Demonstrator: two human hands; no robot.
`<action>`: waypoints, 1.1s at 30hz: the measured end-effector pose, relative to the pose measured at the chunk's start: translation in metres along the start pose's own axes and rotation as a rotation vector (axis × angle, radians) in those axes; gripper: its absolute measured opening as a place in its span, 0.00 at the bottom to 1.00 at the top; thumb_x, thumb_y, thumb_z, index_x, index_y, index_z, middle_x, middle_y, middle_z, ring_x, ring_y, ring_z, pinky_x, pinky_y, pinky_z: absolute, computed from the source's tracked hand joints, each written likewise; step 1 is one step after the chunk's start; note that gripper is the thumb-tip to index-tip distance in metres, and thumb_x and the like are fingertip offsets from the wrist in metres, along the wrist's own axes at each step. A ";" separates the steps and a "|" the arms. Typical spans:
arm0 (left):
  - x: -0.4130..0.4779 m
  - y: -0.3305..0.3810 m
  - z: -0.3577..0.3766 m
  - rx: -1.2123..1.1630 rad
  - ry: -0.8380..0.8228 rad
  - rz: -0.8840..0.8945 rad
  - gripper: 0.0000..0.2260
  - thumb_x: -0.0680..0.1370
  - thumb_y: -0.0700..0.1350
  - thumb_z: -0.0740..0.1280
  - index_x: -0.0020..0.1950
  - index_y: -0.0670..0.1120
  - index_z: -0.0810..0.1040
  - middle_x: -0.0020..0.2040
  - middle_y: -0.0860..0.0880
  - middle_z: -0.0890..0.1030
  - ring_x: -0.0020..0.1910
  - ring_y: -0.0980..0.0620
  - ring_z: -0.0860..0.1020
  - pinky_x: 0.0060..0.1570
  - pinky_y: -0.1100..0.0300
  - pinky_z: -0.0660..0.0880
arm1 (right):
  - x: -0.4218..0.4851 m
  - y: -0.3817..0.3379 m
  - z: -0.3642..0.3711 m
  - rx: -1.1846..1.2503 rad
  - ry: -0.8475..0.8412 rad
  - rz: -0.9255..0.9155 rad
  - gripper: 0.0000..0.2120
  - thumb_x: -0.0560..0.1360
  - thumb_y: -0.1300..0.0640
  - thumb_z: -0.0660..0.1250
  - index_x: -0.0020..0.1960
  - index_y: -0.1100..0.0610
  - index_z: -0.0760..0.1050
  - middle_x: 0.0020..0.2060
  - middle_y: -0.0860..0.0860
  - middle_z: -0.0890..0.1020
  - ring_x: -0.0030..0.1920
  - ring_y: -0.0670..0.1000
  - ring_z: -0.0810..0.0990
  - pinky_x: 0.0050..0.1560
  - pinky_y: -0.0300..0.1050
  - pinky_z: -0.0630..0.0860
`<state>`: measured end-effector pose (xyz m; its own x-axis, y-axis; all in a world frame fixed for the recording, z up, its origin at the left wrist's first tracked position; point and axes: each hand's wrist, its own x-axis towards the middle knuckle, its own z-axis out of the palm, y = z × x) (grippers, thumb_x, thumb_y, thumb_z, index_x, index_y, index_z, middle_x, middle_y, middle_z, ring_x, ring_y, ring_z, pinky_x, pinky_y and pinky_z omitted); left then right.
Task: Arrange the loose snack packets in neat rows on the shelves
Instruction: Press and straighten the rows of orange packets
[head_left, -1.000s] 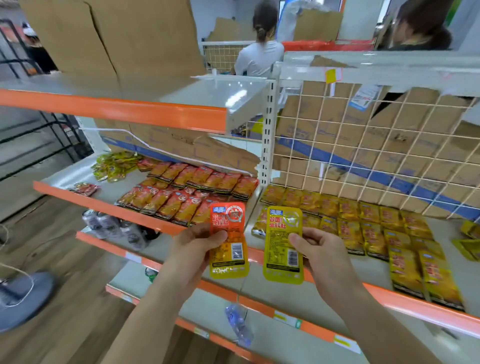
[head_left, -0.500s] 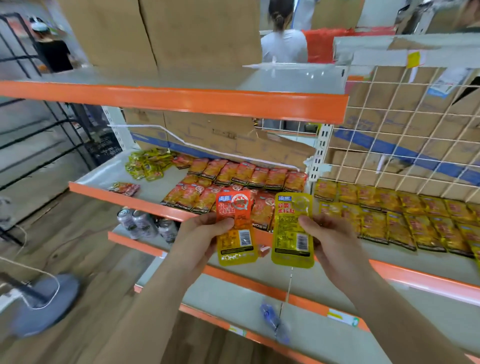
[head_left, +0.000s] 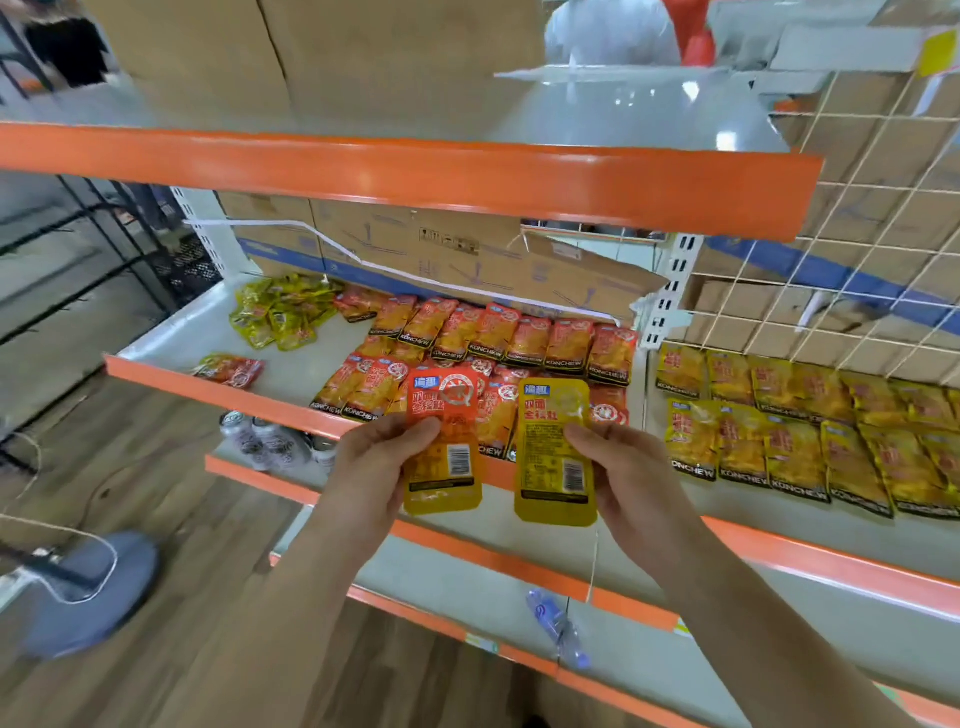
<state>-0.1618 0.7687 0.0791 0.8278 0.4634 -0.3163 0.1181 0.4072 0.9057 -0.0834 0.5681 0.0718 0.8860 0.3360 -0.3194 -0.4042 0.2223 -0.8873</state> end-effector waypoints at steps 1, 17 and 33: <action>0.005 0.003 0.000 -0.007 0.009 0.000 0.12 0.72 0.37 0.71 0.55 0.36 0.80 0.41 0.43 0.86 0.36 0.46 0.85 0.38 0.49 0.84 | 0.007 -0.001 0.003 0.008 -0.010 0.004 0.04 0.78 0.66 0.66 0.50 0.67 0.78 0.40 0.57 0.85 0.40 0.55 0.85 0.44 0.52 0.82; 0.057 0.025 -0.021 -0.125 -0.002 -0.046 0.19 0.71 0.39 0.70 0.61 0.38 0.80 0.50 0.40 0.86 0.42 0.43 0.86 0.35 0.52 0.82 | 0.065 -0.014 0.055 0.033 -0.109 0.024 0.08 0.79 0.62 0.65 0.53 0.67 0.76 0.37 0.57 0.84 0.35 0.55 0.85 0.29 0.47 0.80; 0.121 0.053 -0.113 -0.272 -0.243 -0.214 0.17 0.74 0.45 0.65 0.58 0.37 0.80 0.49 0.37 0.84 0.40 0.43 0.85 0.35 0.56 0.81 | 0.095 0.031 0.157 0.147 -0.031 0.113 0.12 0.81 0.56 0.61 0.54 0.60 0.80 0.43 0.57 0.85 0.38 0.57 0.85 0.32 0.50 0.80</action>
<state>-0.1169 0.9354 0.0570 0.9095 0.1596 -0.3838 0.1796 0.6819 0.7091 -0.0477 0.7507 0.0660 0.8267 0.3940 -0.4017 -0.5314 0.3120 -0.7876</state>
